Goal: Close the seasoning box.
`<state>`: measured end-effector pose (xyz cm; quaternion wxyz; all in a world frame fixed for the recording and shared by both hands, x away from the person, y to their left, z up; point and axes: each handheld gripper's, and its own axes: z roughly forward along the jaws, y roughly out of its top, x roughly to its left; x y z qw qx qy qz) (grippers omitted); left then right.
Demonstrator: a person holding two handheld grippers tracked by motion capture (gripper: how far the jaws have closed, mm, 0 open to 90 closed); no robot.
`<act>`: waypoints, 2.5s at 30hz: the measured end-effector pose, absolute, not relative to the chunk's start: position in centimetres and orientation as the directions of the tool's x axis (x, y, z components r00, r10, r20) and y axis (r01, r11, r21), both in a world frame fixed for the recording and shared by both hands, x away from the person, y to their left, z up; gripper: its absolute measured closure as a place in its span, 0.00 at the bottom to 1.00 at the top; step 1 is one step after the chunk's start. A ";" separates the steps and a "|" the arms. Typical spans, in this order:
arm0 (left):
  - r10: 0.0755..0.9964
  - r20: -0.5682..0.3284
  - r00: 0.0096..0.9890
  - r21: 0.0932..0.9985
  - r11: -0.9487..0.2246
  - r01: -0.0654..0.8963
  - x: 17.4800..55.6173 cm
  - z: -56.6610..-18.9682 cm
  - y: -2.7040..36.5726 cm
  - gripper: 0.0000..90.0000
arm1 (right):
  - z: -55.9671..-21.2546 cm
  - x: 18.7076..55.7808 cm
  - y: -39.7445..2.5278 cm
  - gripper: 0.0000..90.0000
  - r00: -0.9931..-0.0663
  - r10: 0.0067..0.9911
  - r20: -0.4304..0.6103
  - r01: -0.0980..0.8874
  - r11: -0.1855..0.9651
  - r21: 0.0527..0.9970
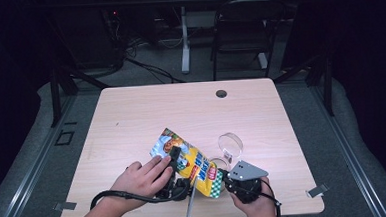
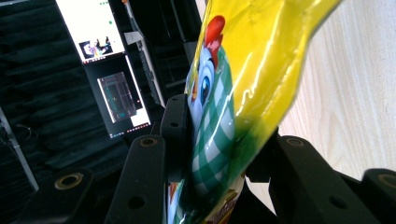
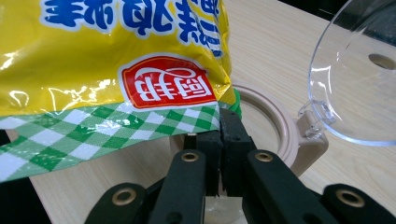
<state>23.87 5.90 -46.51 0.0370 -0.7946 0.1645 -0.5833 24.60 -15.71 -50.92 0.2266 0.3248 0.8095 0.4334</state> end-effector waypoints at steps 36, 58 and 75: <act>-0.349 0.904 0.246 -0.291 -0.926 -0.241 23.5 -45.8 5.4 0.77 | -51.0 24.6 -15.8 0.98 -0.684 0.725 -0.078 0.336 0.409 0.849; -0.363 0.897 0.252 -0.306 -0.921 -0.241 23.5 -45.4 5.2 0.77 | -51.0 24.6 -15.8 0.98 -0.687 0.723 -0.079 0.335 0.412 0.847; -0.382 0.894 0.237 -0.320 -0.911 -0.260 23.4 -44.8 4.6 0.80 | -50.9 24.6 -15.9 0.98 -0.687 0.723 -0.072 0.338 0.406 0.849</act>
